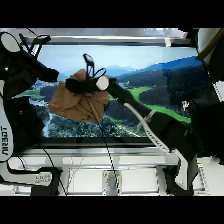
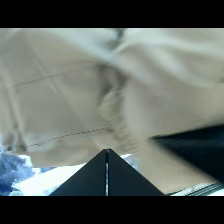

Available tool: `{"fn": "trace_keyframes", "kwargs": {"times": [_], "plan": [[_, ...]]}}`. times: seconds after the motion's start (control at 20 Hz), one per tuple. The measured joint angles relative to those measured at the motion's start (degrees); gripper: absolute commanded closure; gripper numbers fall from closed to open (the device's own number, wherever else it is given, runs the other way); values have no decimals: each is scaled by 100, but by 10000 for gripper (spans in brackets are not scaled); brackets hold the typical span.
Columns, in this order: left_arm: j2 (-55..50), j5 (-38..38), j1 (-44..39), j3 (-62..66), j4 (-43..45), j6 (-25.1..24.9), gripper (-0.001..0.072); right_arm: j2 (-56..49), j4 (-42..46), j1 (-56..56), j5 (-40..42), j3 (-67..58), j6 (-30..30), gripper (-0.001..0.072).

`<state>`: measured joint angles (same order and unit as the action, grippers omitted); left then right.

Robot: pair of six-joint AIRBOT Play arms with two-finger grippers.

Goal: Fold the clothes and pants, and hang the long-sleeved shirts on hangers.

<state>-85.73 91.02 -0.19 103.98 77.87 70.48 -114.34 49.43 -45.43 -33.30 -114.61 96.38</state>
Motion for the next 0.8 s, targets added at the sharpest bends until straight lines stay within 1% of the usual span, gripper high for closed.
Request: {"fn": "trace_keyframes", "kwargs": {"times": [0.05,0.15,0.2,0.3,0.35,0.55,0.6,0.8], "plan": [[4,4,17,0,0,0,699,-44,-2,-131,341,-7,-286,649],[22,13,46,0,2,0,699,-96,-2,-304,765,-79,-841,304],[22,13,59,0,2,0,699,-101,0,-352,903,-129,-1069,271],[28,15,81,2,-7,2,699,-87,24,-398,994,-227,-1390,261],[33,15,85,7,-24,4,699,-50,52,-385,905,-258,-1504,261],[26,26,101,-4,72,0,699,249,24,-50,210,-337,-1698,270],[28,35,92,-4,-13,-2,699,321,33,98,-173,-341,-1720,270],[28,39,98,-4,13,0,699,688,378,940,-2312,-332,-1700,270]]}}
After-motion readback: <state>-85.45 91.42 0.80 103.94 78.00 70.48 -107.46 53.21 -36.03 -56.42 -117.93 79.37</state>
